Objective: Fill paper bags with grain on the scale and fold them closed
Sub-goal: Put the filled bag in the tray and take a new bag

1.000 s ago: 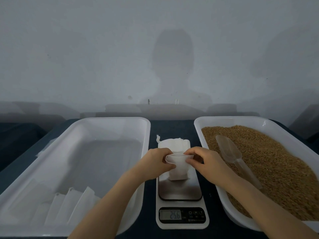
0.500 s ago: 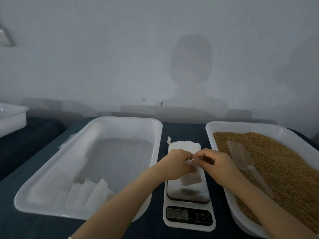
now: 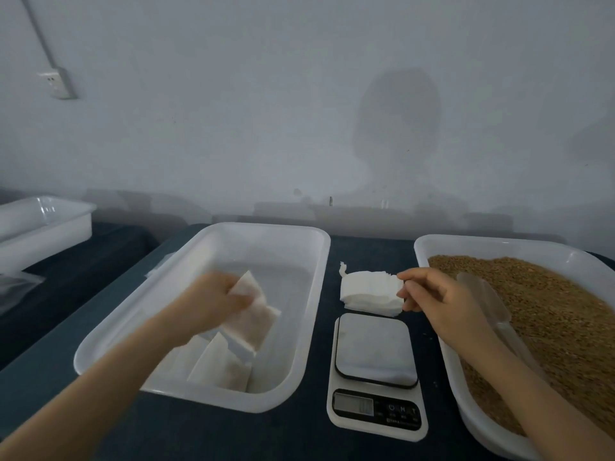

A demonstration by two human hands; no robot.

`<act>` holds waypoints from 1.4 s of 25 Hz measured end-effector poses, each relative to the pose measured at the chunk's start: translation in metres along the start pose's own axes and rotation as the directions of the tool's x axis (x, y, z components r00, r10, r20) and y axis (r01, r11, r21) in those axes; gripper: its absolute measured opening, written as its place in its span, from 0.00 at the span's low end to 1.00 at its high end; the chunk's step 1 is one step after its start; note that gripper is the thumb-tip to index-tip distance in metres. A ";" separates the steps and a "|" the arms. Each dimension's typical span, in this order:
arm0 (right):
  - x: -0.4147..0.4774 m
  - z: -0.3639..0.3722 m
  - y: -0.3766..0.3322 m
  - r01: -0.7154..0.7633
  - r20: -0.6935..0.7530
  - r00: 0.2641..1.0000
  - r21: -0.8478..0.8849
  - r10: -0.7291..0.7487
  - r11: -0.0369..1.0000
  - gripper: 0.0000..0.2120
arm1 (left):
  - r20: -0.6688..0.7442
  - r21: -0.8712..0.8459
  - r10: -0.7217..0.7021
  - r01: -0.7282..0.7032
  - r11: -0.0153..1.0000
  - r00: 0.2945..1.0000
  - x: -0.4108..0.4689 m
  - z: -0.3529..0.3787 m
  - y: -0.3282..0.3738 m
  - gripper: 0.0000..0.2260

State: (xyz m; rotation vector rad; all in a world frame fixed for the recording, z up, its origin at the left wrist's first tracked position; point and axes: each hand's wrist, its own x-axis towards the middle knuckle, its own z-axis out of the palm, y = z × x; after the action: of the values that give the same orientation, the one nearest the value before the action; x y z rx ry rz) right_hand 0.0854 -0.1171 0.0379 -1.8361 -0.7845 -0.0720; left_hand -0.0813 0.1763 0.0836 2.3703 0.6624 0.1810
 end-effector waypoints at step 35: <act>0.007 0.002 0.020 -0.183 -0.047 0.983 -0.136 0.179 0.974 0.13 | 0.417 0.729 0.214 -0.466 0.502 0.883 0.142 0.198 0.112 0.10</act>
State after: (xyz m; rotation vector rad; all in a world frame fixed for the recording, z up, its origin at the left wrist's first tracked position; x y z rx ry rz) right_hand 0.1015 -0.1160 0.0241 -2.0267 -0.5970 -0.0423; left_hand 0.1459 0.0629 -0.0043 3.3408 0.0780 -0.3925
